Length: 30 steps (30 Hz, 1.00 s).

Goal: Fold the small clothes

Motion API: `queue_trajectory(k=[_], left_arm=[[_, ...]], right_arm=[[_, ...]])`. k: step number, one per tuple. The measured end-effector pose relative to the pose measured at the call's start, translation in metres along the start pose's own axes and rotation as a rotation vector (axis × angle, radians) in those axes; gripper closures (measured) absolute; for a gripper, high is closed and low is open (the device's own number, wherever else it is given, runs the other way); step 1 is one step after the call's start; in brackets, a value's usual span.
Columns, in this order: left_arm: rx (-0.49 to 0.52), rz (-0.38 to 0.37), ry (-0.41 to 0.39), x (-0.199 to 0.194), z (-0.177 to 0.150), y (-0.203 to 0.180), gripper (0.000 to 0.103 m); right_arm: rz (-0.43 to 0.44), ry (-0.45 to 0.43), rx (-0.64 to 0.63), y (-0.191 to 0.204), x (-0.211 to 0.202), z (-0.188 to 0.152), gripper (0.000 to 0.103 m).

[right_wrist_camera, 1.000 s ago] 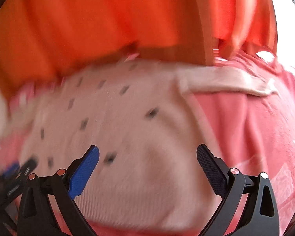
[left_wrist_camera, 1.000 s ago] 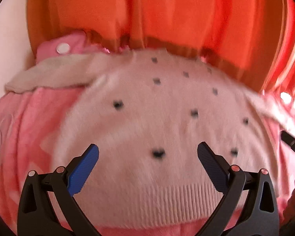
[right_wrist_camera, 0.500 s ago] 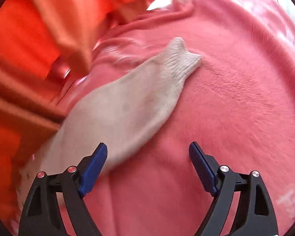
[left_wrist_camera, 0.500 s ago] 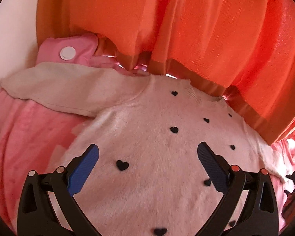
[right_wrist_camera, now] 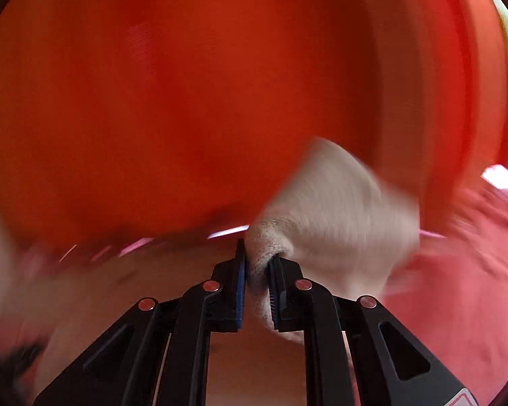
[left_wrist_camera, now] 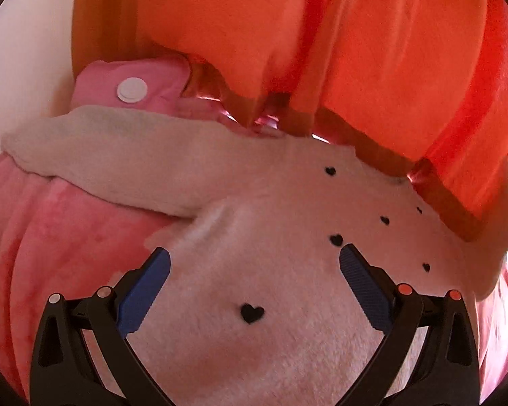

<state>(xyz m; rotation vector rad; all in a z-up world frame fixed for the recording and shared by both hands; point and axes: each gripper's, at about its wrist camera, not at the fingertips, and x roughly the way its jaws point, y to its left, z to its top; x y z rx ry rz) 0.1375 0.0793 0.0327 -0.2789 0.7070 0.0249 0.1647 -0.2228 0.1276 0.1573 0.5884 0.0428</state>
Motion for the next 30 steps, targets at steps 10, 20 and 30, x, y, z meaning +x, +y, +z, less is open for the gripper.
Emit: queue_trajectory(k=[10,20,30], left_arm=[[-0.068,-0.11,0.089,0.022,0.007,0.012,0.005],[-0.303,-0.254,0.224,0.077,0.013,0.03,0.005],[-0.253,-0.314,0.239,0.109,0.03,0.018,0.089]], right_arm=[[0.01,0.294,0.007,0.06,0.053,-0.079,0.063],[-0.131,0.313,0.42,-0.065,-0.006,-0.105,0.047],[-0.094,0.295,0.616,-0.121,0.036,-0.111,0.047]])
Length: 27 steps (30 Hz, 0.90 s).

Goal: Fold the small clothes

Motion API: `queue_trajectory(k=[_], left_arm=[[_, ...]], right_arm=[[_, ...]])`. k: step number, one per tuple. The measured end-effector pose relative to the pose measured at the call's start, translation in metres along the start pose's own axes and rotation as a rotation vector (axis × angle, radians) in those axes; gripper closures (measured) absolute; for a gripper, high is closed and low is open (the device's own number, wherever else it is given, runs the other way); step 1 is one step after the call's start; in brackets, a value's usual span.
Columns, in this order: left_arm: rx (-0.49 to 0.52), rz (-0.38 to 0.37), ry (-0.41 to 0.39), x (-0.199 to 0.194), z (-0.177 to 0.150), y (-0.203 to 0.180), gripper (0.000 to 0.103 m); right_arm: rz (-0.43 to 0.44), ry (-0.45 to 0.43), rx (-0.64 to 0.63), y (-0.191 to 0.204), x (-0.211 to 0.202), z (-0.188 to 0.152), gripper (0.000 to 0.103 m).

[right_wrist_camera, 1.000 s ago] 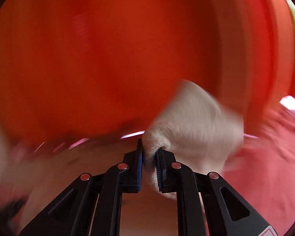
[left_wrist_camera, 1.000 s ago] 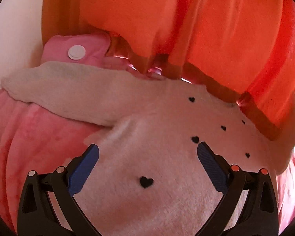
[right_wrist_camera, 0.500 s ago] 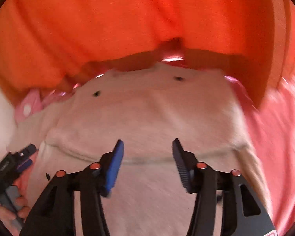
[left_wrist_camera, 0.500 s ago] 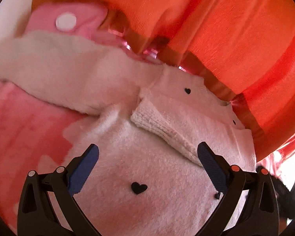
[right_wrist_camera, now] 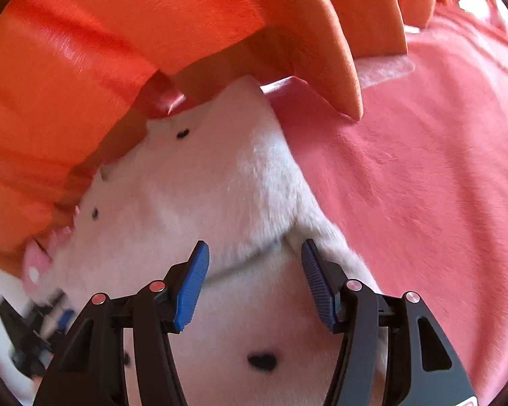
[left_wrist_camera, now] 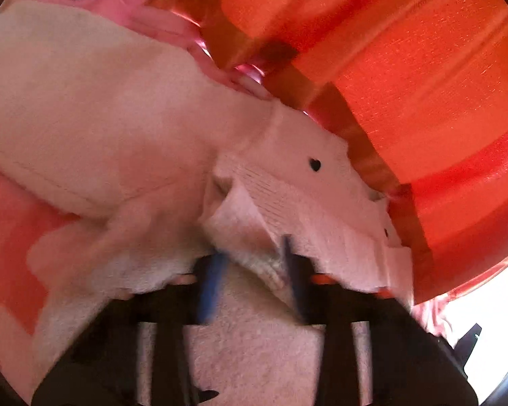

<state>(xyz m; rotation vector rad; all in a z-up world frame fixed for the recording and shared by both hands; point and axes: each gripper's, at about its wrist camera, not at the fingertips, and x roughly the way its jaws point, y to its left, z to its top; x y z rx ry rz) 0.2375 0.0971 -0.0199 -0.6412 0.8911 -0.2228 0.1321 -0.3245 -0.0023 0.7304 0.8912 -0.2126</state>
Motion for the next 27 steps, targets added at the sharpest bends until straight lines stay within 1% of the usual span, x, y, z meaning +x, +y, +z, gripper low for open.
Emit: queue_trajectory(k=[1,2,3,4,5,7,8,9,10,11,12,13,14,16,18,19,20,21,22,23,24,25,26,27], left_arm=[[0.002,-0.006,-0.013,-0.002,0.002,-0.001,0.094],[0.011,-0.011,-0.032,-0.007,0.004,-0.003,0.095],[0.034,-0.017,-0.065,-0.016,0.008,-0.008,0.095],[0.055,-0.031,-0.102,-0.026,0.011,-0.013,0.096],[0.07,-0.042,-0.135,-0.037,0.014,-0.018,0.096],[0.074,-0.047,-0.162,-0.046,0.018,-0.02,0.096],[0.075,-0.031,-0.161,-0.046,0.019,-0.018,0.096],[0.078,0.004,-0.143,-0.039,0.017,-0.011,0.096],[0.073,0.037,-0.12,-0.031,0.014,-0.002,0.096],[0.059,0.081,-0.09,-0.021,0.01,0.008,0.097],[0.027,0.12,-0.044,-0.008,0.004,0.022,0.098],[-0.008,0.101,-0.034,-0.004,0.0,0.031,0.099],[-0.02,0.089,-0.049,-0.007,0.001,0.032,0.099],[0.003,0.093,-0.06,-0.012,0.003,0.026,0.099],[0.042,0.127,-0.07,-0.013,0.003,0.018,0.099],[0.044,0.142,-0.061,-0.012,0.002,0.017,0.099],[0.034,0.147,-0.055,-0.011,0.001,0.017,0.099],[0.002,0.135,-0.057,-0.014,0.001,0.016,0.099],[-0.014,0.122,-0.063,-0.019,0.001,0.017,0.095],[-0.033,0.094,-0.074,-0.024,0.003,0.013,0.081],[-0.04,0.078,-0.081,-0.024,0.005,0.011,0.068],[-0.042,0.071,-0.09,-0.026,0.005,0.008,0.043],[-0.039,0.075,-0.092,-0.028,0.004,0.008,0.035],[-0.02,0.075,-0.077,-0.021,0.003,0.006,0.035]], right_arm=[[0.012,-0.006,0.008,0.005,0.007,0.002,0.052],[0.016,-0.015,0.006,0.009,0.007,0.006,0.078],[0.032,-0.029,-0.007,0.014,0.003,0.009,0.095],[0.059,-0.063,-0.02,0.021,-0.006,0.011,0.095],[0.103,-0.117,-0.048,0.03,-0.021,0.012,0.095],[0.132,-0.168,-0.116,0.042,-0.037,0.011,0.095],[0.107,-0.174,-0.153,0.044,-0.035,0.009,0.095],[0.056,-0.154,-0.17,0.041,-0.026,0.007,0.096],[-0.008,-0.115,-0.172,0.034,-0.011,0.005,0.096],[-0.084,-0.041,-0.147,0.018,0.011,0.001,0.096],[-0.076,-0.022,-0.109,0.008,0.019,-0.002,0.097],[-0.057,-0.034,-0.085,0.007,0.013,0.0,0.097],[-0.053,-0.03,-0.085,0.013,0.006,0.004,0.097],[-0.037,-0.086,-0.11,0.026,-0.015,0.01,0.096],[-0.099,-0.08,-0.086,0.027,-0.02,0.01,0.095],[-0.143,-0.088,-0.052,0.024,-0.023,0.007,0.092],[-0.173,-0.122,-0.042,0.024,-0.031,0.004,0.088],[-0.191,-0.161,-0.083,0.031,-0.039,0.003,0.088],[-0.198,-0.179,-0.111,0.037,-0.043,0.003,0.087],[-0.2,-0.209,-0.157,0.047,-0.048,0.003,0.086],[-0.196,-0.221,-0.191,0.053,-0.049,0.004,0.086],[-0.194,-0.213,-0.234,0.061,-0.045,0.003,0.086],[-0.202,-0.189,-0.259,0.06,-0.037,0.002,0.086],[-0.213,-0.152,-0.279,0.061,-0.025,-0.001,0.086]])
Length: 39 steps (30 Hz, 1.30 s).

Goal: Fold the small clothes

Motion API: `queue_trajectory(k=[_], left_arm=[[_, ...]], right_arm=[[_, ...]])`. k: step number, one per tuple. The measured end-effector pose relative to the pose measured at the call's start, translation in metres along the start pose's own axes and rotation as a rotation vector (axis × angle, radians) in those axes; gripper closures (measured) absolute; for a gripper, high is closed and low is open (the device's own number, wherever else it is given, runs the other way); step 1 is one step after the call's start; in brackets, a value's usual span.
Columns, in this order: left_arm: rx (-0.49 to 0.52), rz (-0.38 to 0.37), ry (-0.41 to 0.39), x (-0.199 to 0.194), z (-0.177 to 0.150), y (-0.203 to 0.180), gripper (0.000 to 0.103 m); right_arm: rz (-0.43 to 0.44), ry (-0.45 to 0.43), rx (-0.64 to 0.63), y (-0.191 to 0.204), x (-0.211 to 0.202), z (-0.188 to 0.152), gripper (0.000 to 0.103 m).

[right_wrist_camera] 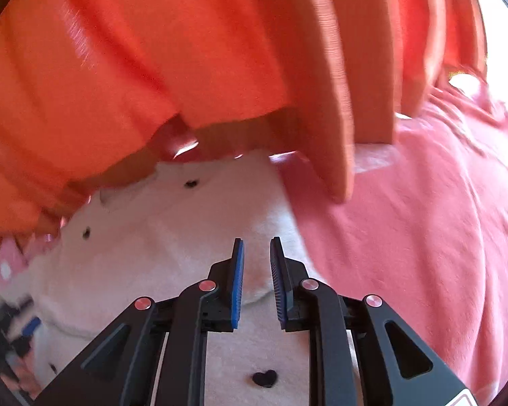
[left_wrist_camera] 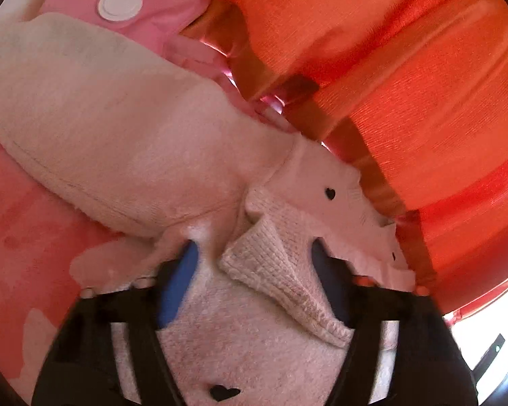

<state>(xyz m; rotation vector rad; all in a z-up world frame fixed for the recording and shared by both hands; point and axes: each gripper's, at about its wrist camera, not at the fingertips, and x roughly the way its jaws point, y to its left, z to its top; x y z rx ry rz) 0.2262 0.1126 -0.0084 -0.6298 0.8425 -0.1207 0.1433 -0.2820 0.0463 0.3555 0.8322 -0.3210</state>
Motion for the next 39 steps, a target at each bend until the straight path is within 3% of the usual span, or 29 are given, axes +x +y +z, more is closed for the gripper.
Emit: queue_trajectory(k=[1,2,3,7,9,10,12,14,16,19,23,27,28,31,35,38,39], left_arm=[[0.017,0.014,0.017,0.006,-0.002,0.0,0.038],[0.033,0.038,0.03,0.012,-0.005,0.002,0.049],[0.055,0.07,0.023,0.014,-0.008,0.003,0.053],[0.055,0.085,0.004,0.005,-0.002,0.004,0.069],[0.006,0.079,-0.017,-0.007,0.006,0.012,0.069],[-0.018,0.072,-0.026,-0.013,0.009,0.018,0.068],[-0.097,0.084,-0.075,-0.039,0.02,0.038,0.064],[-0.153,0.113,-0.135,-0.064,0.031,0.06,0.047],[-0.225,0.194,-0.21,-0.095,0.046,0.095,0.04],[-0.303,0.325,-0.273,-0.127,0.07,0.15,0.029],[-0.456,0.477,-0.279,-0.149,0.099,0.236,0.027],[-0.536,0.431,-0.277,-0.146,0.109,0.274,0.027],[-0.505,0.43,-0.286,-0.144,0.113,0.273,0.03],[-0.404,0.388,-0.242,-0.125,0.127,0.257,0.095],[-0.248,0.315,-0.306,-0.129,0.14,0.186,0.096],[-0.037,0.201,-0.341,-0.141,0.133,0.092,0.097],[0.041,0.131,-0.342,-0.144,0.123,0.048,0.097]], right_arm=[[-0.002,0.059,-0.017,0.002,0.017,-0.005,0.086],[-0.003,0.112,-0.017,0.002,0.031,-0.011,0.088],[-0.007,0.149,0.002,-0.001,0.04,-0.015,0.09],[0.045,0.057,0.014,0.0,0.018,-0.006,0.089],[-0.066,0.062,-0.06,0.008,0.026,-0.011,0.082],[-0.103,0.109,-0.087,0.009,0.037,-0.016,0.082],[-0.115,0.101,-0.075,0.012,0.034,-0.022,0.082],[-0.055,0.066,-0.075,0.02,0.01,-0.017,0.082],[-0.003,0.004,-0.075,0.029,-0.015,-0.017,0.08],[0.052,-0.04,-0.099,0.04,-0.042,-0.024,0.068],[0.098,-0.018,-0.118,0.05,-0.04,-0.033,0.066],[0.092,0.014,-0.134,0.06,-0.032,-0.042,0.066],[0.089,0.015,-0.141,0.063,-0.033,-0.045,0.066],[0.082,0.013,-0.153,0.067,-0.032,-0.047,0.066],[0.086,0.001,-0.154,0.069,-0.034,-0.047,0.066],[0.102,-0.013,-0.139,0.068,-0.039,-0.045,0.066],[0.106,-0.017,-0.138,0.068,-0.041,-0.045,0.066]])
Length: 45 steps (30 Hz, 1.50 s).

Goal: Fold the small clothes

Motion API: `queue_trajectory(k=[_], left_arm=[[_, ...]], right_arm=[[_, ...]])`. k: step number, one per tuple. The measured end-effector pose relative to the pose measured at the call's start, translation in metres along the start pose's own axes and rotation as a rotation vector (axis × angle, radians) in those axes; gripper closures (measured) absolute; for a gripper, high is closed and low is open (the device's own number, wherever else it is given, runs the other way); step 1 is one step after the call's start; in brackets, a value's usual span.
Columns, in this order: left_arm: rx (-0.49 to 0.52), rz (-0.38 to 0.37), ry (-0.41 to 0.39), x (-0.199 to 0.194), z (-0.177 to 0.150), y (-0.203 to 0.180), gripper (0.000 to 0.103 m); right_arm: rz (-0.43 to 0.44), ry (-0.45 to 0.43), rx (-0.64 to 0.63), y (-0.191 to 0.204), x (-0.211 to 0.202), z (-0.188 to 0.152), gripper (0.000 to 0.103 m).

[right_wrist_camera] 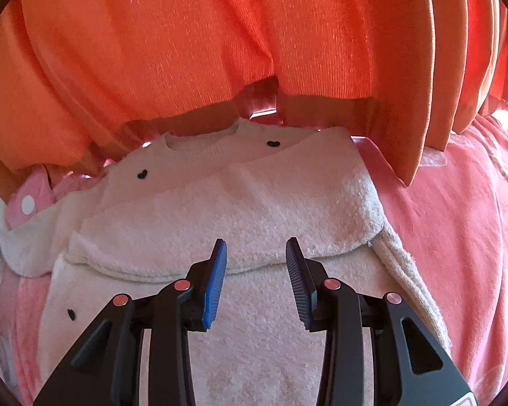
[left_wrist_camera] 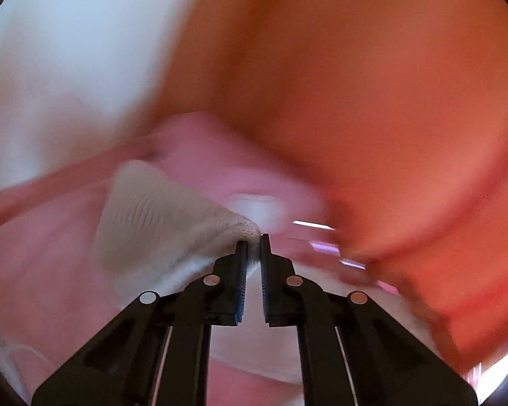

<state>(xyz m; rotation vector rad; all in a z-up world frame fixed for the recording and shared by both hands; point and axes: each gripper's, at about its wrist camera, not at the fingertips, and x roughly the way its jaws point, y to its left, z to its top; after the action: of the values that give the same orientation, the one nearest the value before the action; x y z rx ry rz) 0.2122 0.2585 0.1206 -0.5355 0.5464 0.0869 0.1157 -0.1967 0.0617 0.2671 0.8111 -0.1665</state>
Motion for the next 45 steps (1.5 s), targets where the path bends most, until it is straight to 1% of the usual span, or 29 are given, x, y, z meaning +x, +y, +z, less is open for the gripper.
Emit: queue_trajectory(k=[2,4,6,8,9,11,12,14,15,17,18,21,24,28,29,30,31,32,33,34,35,37,38,40,41,42,43,44,45], left_arm=[[0.094,-0.146,0.018,-0.017,-0.021,-0.069,0.097],[0.165,-0.256,0.076,-0.024,-0.054,-0.127,0.096],[0.217,-0.341,0.189,-0.017,-0.105,-0.174,0.093],[0.242,-0.343,0.32,0.002,-0.166,-0.2,0.09],[0.247,-0.331,0.367,0.011,-0.19,-0.202,0.089],[0.234,-0.295,0.432,0.025,-0.22,-0.193,0.086],[0.219,-0.27,0.448,0.031,-0.227,-0.183,0.084],[0.18,-0.198,0.456,0.04,-0.218,-0.161,0.071],[0.131,-0.18,0.45,0.042,-0.208,-0.151,0.067],[0.061,-0.138,0.386,0.041,-0.186,-0.129,0.054],[0.05,-0.108,0.361,0.04,-0.176,-0.117,0.052],[0.008,-0.039,0.314,0.047,-0.154,-0.091,0.051],[-0.055,-0.02,0.31,0.06,-0.143,-0.069,0.051],[-0.089,-0.017,0.309,0.085,-0.129,-0.048,0.053],[-0.092,-0.014,0.303,0.082,-0.128,-0.042,0.053],[-0.092,-0.002,0.304,0.081,-0.126,-0.037,0.053],[-0.094,0.003,0.311,0.077,-0.126,-0.031,0.055],[-0.101,0.0,0.318,0.079,-0.128,-0.029,0.057],[-0.108,0.004,0.328,0.082,-0.13,-0.028,0.059],[-0.112,0.007,0.329,0.083,-0.132,-0.029,0.064],[-0.11,0.009,0.327,0.083,-0.133,-0.03,0.066],[-0.098,0.011,0.325,0.083,-0.133,-0.03,0.067],[-0.097,0.007,0.325,0.082,-0.133,-0.031,0.068],[-0.093,0.003,0.335,0.085,-0.137,-0.032,0.073],[-0.088,0.002,0.34,0.086,-0.14,-0.033,0.073],[-0.074,0.008,0.337,0.085,-0.141,-0.035,0.073],[-0.053,0.018,0.331,0.084,-0.142,-0.038,0.074],[-0.031,0.028,0.325,0.083,-0.143,-0.041,0.075],[-0.016,0.036,0.32,0.082,-0.143,-0.044,0.075]], right_arm=[[0.006,-0.007,0.002,-0.001,-0.003,0.001,0.064],[0.007,-0.011,0.011,-0.004,-0.003,0.002,0.06],[0.004,-0.002,0.024,-0.011,0.0,0.003,0.059],[0.002,0.011,0.037,-0.019,0.004,0.003,0.059],[0.004,0.018,0.044,-0.023,0.006,0.004,0.059],[0.016,0.038,0.069,-0.031,0.009,0.005,0.057],[0.026,0.044,0.08,-0.033,0.01,0.005,0.055],[0.047,0.052,0.088,-0.034,0.013,0.006,0.051],[0.055,0.06,0.077,-0.031,0.016,0.006,0.05],[0.069,0.077,0.053,-0.022,0.022,0.007,0.049],[0.078,0.079,0.042,-0.017,0.025,0.008,0.048],[0.099,0.078,-0.033,0.011,0.037,0.009,0.044],[0.09,0.063,-0.152,0.046,0.052,0.012,0.044],[0.083,0.087,-0.219,0.082,0.083,0.02,0.043],[0.074,0.103,-0.239,0.091,0.096,0.021,0.048],[0.063,0.117,-0.26,0.096,0.103,0.022,0.077],[0.055,0.132,-0.279,0.1,0.108,0.024,0.097],[0.058,0.106,-0.257,0.097,0.102,0.03,0.095],[0.088,0.067,-0.215,0.089,0.089,0.036,0.095],[0.117,0.037,-0.174,0.08,0.076,0.042,0.095],[0.151,0.001,-0.102,0.061,0.057,0.05,0.096],[0.214,-0.021,0.035,0.022,0.039,0.058,0.096],[0.209,0.011,0.087,0.0,0.041,0.059,0.096],[0.126,0.057,0.126,-0.031,0.055,0.048,0.096],[0.069,0.11,0.151,-0.049,0.07,0.034,0.096],[0.059,0.164,0.186,-0.061,0.084,0.021,0.096],[0.084,0.204,0.236,-0.072,0.095,0.01,0.097],[0.132,0.191,0.297,-0.08,0.094,0.007,0.097],[0.145,0.182,0.307,-0.081,0.088,0.011,0.097]])
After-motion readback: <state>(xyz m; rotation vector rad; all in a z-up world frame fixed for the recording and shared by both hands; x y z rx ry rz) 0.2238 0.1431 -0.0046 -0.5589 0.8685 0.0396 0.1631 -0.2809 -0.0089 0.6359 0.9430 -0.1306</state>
